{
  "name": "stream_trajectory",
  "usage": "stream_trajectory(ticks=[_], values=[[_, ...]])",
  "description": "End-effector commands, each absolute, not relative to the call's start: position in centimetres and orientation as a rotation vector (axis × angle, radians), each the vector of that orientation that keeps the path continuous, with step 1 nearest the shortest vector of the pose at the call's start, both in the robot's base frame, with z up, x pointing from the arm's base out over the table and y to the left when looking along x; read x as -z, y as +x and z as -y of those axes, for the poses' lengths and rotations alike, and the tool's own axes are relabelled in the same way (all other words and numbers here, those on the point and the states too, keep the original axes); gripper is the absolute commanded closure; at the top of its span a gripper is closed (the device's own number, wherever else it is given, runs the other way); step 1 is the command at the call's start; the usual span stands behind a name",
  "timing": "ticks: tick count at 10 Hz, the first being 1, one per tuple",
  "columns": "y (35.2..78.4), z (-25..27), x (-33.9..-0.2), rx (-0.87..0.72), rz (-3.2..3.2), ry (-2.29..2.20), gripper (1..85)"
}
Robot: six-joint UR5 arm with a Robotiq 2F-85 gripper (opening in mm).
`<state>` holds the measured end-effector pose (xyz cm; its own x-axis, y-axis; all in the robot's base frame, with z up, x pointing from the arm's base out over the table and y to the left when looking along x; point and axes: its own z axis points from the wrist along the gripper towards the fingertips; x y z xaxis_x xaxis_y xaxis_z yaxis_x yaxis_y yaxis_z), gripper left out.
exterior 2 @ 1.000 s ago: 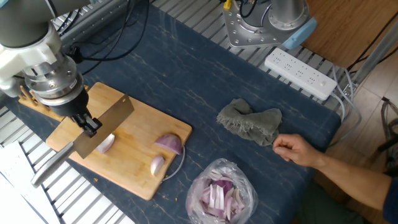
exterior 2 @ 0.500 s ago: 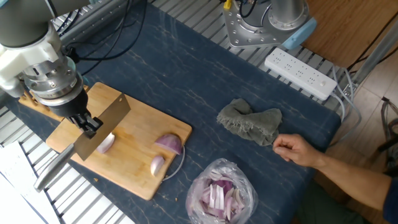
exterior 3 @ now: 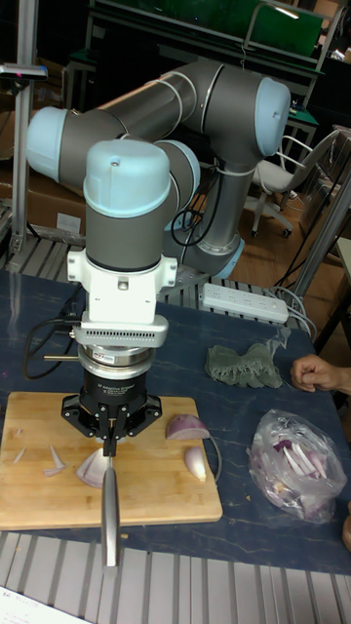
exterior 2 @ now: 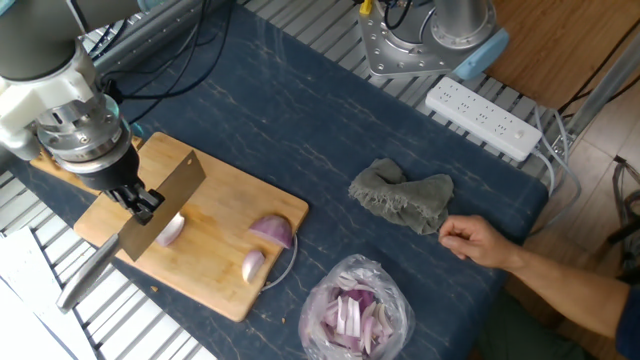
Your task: Chop the onions
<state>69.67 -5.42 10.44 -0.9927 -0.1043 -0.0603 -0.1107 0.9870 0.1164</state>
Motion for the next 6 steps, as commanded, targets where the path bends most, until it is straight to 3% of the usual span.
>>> stream_trajectory(ticks=[1,6], values=[[69.98,5.40,-10.47,-0.214,-3.071,-0.147,84.7],[70.07,5.23,-10.17,-0.224,-3.070,-0.147,84.7]])
